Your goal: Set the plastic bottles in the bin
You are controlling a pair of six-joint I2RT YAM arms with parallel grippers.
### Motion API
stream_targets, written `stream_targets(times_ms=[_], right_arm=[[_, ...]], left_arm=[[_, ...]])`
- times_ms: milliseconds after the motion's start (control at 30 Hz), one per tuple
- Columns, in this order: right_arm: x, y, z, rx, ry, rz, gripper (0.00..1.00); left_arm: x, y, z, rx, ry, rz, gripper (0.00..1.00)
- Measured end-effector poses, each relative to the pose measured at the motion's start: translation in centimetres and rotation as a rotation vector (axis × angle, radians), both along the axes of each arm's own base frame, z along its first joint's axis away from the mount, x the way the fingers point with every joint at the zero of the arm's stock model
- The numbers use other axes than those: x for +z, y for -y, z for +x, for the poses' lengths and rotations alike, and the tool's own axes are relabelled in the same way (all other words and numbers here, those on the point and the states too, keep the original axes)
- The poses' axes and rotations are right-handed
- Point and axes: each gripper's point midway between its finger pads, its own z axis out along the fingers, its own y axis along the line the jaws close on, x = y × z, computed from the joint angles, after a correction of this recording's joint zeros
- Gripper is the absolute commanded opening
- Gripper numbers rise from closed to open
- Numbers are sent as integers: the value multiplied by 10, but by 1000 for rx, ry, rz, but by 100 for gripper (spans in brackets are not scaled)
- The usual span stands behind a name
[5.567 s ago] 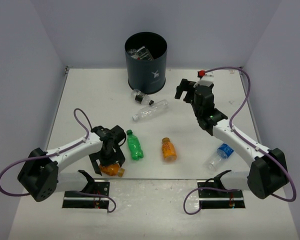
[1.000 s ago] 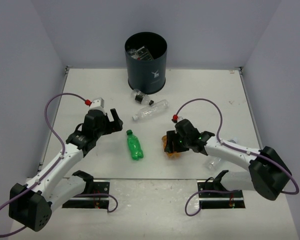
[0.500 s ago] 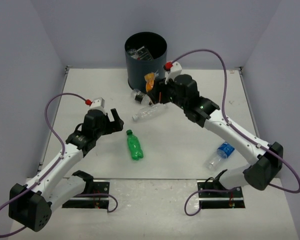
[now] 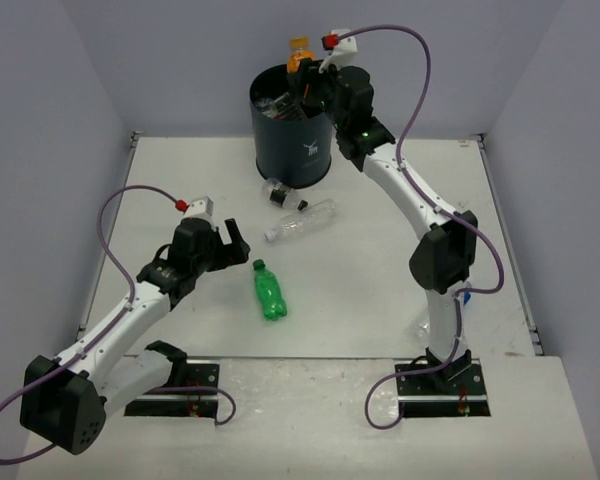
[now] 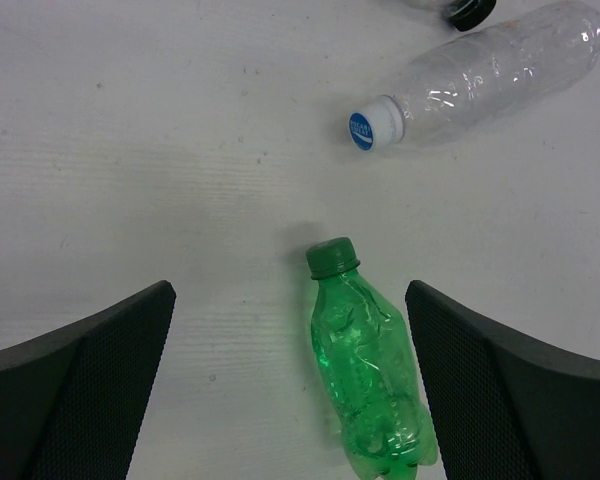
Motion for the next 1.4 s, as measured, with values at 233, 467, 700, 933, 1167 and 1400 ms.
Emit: stream_targets(times_ms=[233,467,700,933,1167,1400], right_arm=[[-25,-20,60,-31,134,-28,37],[-56,-25,75,-40,126,-62,99],[-48,-18,69,-57,133,-63,99],[-1,3,22,-24,136,-86,99],[34,57,-68,-48,98,-52,99],[-29,131,-148,-195,-68,23,99]], left_arm=[[-4,2,-1,-11,-15,-3,100],[-3,6,-2,-27,-19,-14,100],[1,10,-5,-51,-14,-37,100],[5,18,-12,-84,-10,-86,100],[-10,28,-28,-133,-63,-130,100],[-25,56,-51,-234,-120,-128,100]])
